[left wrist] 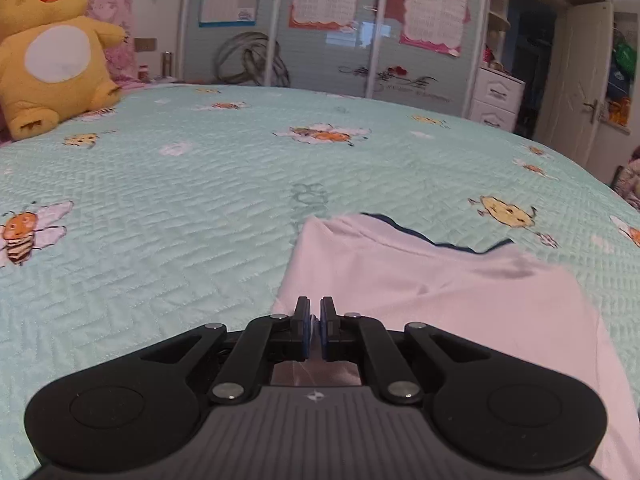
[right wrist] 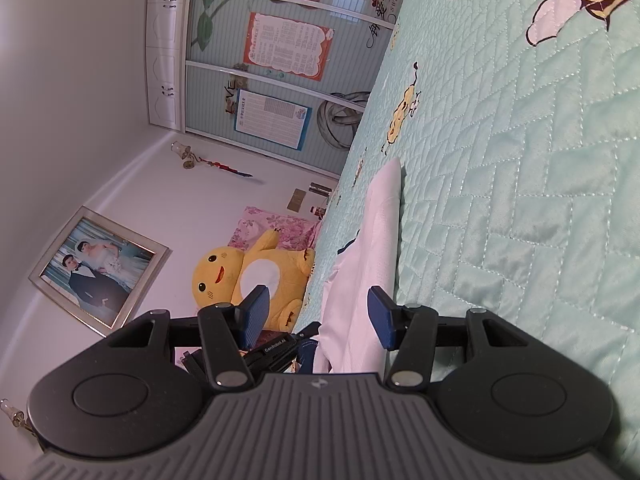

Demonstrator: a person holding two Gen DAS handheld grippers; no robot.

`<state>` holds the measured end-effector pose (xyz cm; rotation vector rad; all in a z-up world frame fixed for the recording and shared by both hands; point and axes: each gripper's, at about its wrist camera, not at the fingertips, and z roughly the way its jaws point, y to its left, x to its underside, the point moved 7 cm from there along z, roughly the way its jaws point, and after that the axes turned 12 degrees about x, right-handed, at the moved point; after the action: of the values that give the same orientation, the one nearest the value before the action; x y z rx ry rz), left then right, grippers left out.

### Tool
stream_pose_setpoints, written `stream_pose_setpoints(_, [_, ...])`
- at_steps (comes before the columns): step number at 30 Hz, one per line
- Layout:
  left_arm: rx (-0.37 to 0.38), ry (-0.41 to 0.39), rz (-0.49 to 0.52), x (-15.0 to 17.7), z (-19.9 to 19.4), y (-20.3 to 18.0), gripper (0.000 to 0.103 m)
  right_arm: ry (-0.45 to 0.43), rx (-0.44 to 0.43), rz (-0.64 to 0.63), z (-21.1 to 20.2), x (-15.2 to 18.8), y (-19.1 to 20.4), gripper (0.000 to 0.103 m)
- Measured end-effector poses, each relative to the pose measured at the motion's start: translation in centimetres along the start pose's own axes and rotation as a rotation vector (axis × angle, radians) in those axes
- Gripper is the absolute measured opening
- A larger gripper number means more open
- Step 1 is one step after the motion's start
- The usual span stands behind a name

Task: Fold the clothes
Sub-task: 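Move the left gripper over the shirt and grasp the navy trim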

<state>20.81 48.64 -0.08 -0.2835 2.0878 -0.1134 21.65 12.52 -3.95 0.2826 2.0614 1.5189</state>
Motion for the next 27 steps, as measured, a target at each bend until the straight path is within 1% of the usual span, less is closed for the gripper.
stream_pose_setpoints(6, [0.011, 0.015, 0.014, 0.4, 0.3, -0.1, 0.005, 0.0, 0.0, -0.002, 0.0, 0.0, -0.1, 0.055])
stream_pose_setpoints(7, [0.009, 0.005, 0.001, 0.3, 0.1, 0.1, 0.009, 0.0, 0.0, -0.002, 0.0, 0.0, -0.1, 0.055])
stream_pose_setpoints(9, [0.006, -0.025, -0.045, 0.1, -0.5, 0.6, 0.024, 0.0, 0.0, -0.002, 0.0, 0.0, -0.1, 0.055])
stream_pose_setpoints(10, [0.002, -0.046, -0.069, 0.0, -1.0, 0.8, 0.041, 0.0, 0.0, -0.002, 0.0, 0.0, -0.1, 0.055])
stream_pose_setpoints(11, [-0.005, -0.072, -0.088, 0.0, -1.6, 1.0, 0.048, 0.0, 0.0, -0.003, 0.0, 0.0, -0.1, 0.055])
stream_pose_setpoints(12, [-0.006, -0.096, -0.102, 0.0, -2.4, 1.0, 0.048, 0.0, 0.001, -0.003, 0.0, 0.0, -0.1, 0.055])
stream_pose_setpoints(14, [0.028, -0.121, -0.12, 0.1, -3.7, 0.7, 0.048, 0.0, 0.001, -0.003, 0.1, -0.1, -0.1, 0.055])
stream_pose_setpoints(17, [0.086, -0.123, -0.139, 0.5, -5.2, -0.1, 0.051, 0.0, 0.001, -0.003, 0.1, -0.1, -0.1, 0.055])
stream_pose_setpoints(20, [0.141, -0.108, -0.149, 0.9, -5.8, -1.0, 0.053, 0.001, 0.001, -0.003, 0.1, -0.2, -0.1, 0.055])
stream_pose_setpoints(25, [0.193, -0.089, 0.032, 1.5, -6.6, -3.7, 0.053, 0.002, 0.001, -0.004, 0.1, -0.2, -0.1, 0.055])
stream_pose_setpoints(27, [0.21, -0.072, 0.086, 1.8, -6.4, -4.1, 0.053, 0.002, 0.002, -0.004, 0.2, -0.2, 0.0, 0.055])
